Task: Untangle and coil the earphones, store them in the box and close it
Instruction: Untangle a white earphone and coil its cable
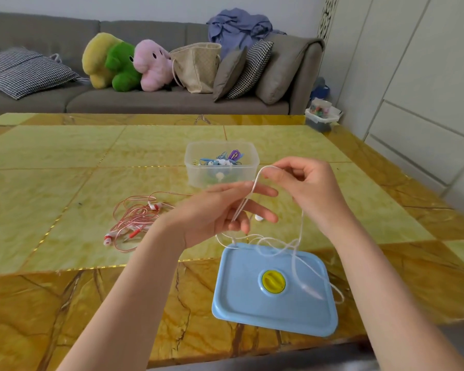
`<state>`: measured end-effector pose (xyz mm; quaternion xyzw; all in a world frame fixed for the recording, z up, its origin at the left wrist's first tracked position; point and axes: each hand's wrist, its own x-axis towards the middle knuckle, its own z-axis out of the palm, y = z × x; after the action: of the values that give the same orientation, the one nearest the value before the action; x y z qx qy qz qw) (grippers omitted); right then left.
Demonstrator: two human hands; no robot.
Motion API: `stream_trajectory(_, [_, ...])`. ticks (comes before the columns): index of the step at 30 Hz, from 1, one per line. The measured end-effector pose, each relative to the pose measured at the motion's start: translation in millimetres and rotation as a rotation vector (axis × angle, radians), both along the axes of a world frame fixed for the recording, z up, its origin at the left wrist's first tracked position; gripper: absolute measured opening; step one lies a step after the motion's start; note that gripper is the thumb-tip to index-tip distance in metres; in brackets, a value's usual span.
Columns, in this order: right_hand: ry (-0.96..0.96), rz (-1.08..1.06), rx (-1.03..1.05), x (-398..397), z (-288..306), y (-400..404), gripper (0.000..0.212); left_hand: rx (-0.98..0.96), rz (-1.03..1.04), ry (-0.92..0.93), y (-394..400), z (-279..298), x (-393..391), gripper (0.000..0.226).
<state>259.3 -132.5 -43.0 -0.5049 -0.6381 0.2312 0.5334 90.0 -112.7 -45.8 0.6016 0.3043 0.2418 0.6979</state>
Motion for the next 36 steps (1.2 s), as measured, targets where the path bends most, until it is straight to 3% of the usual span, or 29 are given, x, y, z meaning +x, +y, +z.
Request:
stream_trajectory(7, [0.152, -0.065, 0.0, -3.5, -4.6, 4.4, 0.017, -0.078, -0.111, -0.183, -4.2, 4.4, 1.6, 0.036])
stream_trajectory(9, [0.109, -0.022, -0.09, -10.7, -12.1, 7.5, 0.013, -0.092, -0.16, -0.216, -5.6, 3.5, 0.1, 0.036])
stream_trajectory(13, [-0.107, 0.054, -0.25, -23.3, -19.1, 8.9, 0.039, -0.097, -0.194, -0.288, -6.5, 5.0, -2.2, 0.037])
stream_trajectory(16, [-0.218, 0.055, -0.333, -33.1, -24.5, 7.1, 0.044, -0.062, -0.057, -0.345, -0.5, 7.3, -2.2, 0.037])
stream_trajectory(20, [-0.418, 0.141, -0.336, -38.6, -29.6, -0.5, 0.027, -0.029, 0.327, -0.432, 14.7, 2.4, -8.6, 0.037])
stream_trajectory(26, [-0.57, 0.125, -0.297, -33.5, -21.5, 1.4, 0.014, 0.192, 0.526, -0.124, 18.9, -7.2, -4.1, 0.041])
stream_trajectory(29, [-0.513, 0.095, -0.262, -24.1, -16.3, 0.7, 0.016, 0.205, 0.563, 0.023, 24.3, -12.4, -8.9, 0.041])
stream_trajectory(32, [-0.395, 0.075, -0.159, -14.0, -8.1, 0.2, 0.013, 0.214, 0.442, 0.201, 22.7, -15.3, -12.3, 0.038])
stream_trajectory(36, [-0.348, -0.012, -0.034, -5.9, -9.6, 1.3, 0.015, 0.213, 0.193, 0.141, 6.5, -6.0, -9.3, 0.025])
